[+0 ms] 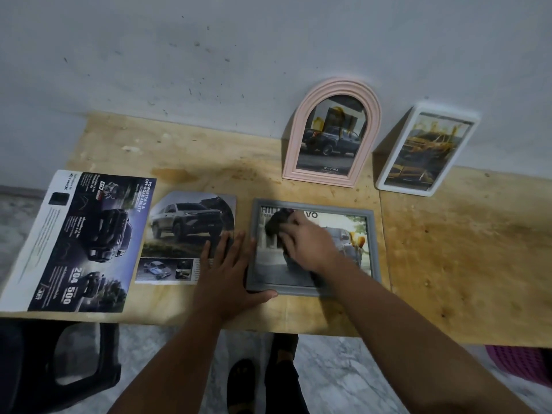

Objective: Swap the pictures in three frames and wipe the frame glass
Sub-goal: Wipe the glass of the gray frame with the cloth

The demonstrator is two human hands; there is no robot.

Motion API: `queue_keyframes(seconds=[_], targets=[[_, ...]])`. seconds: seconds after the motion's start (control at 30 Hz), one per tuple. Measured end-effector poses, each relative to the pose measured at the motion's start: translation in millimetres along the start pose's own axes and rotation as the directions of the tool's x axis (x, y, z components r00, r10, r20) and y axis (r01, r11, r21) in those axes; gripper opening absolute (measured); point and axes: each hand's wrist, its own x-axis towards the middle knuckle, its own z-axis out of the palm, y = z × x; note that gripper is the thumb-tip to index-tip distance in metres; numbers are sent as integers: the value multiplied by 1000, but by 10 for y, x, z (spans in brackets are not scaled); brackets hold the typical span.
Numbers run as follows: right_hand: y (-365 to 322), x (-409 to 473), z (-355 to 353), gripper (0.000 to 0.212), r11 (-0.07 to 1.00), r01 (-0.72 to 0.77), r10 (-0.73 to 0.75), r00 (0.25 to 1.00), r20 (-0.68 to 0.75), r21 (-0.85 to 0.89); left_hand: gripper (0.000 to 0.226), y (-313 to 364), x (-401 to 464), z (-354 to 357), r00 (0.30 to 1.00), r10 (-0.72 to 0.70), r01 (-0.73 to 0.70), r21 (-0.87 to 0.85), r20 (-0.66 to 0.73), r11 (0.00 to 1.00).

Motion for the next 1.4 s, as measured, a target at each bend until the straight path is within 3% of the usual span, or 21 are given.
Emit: queue_keyframes(seconds=[0.13, 0.3, 0.37, 0.47, 0.57, 0.67, 0.83, 1.0, 1.1, 1.13, 1.2, 1.3, 1.4], targets=[[-231, -308, 223, 29, 998, 51, -50, 999, -18, 45, 125, 5, 4, 15, 1000, 7, -7, -9, -18, 1000], [-176, -590, 50, 34, 955, 267, -291, 927, 236, 130, 122, 4, 11, 9, 999, 21, -22, -8, -38, 1000], [-127, -504, -95, 31, 947, 234, -293, 908, 300, 219, 123, 7, 11, 0, 999, 19, -19, -7, -36, 1000], [49, -222, -270, 29, 950, 127, -164, 980, 109, 286, 123, 9, 9, -12, 999, 15, -15, -13, -33, 1000], [198, 50, -244, 36, 992, 62, -50, 993, -109, 110, 123, 9, 12, -14, 999, 12, -13, -4, -33, 1000], [97, 106, 13, 35, 998, -4, 1, 998, -56, -61, 121, 7, 12, 5, 999, 13, -13, -9, -51, 1000], [-149, -214, 272, 36, 996, 72, -74, 996, -48, -50, 118, 1, 8, 30, 996, 20, -21, -2, -88, 1000], [-136, -593, 138, 35, 963, 255, -264, 959, 105, 89, 116, 12, 13, 33, 994, 24, -23, 12, -103, 1000], [-61, -642, -3, 33, 952, 210, -259, 940, 222, 224, 119, 7, 5, 23, 996, 21, -20, 11, -87, 1000], [-2, -617, -78, 31, 943, 152, -223, 950, 220, 297, 120, 3, 1, 14, 997, 22, -21, 6, -80, 1000], [178, -504, -258, 24, 913, 63, -94, 994, 58, 402, 121, 1, 3, -8, 998, 21, -21, 2, -60, 1000], [549, -311, -438, 29, 968, -39, 90, 976, -197, 247, 122, 11, -1, -16, 999, 15, -15, -1, -44, 1000], [771, -314, -331, 39, 986, -142, 133, 985, -107, -83, 122, 11, -3, -19, 999, 8, -8, 4, -34, 1000]])
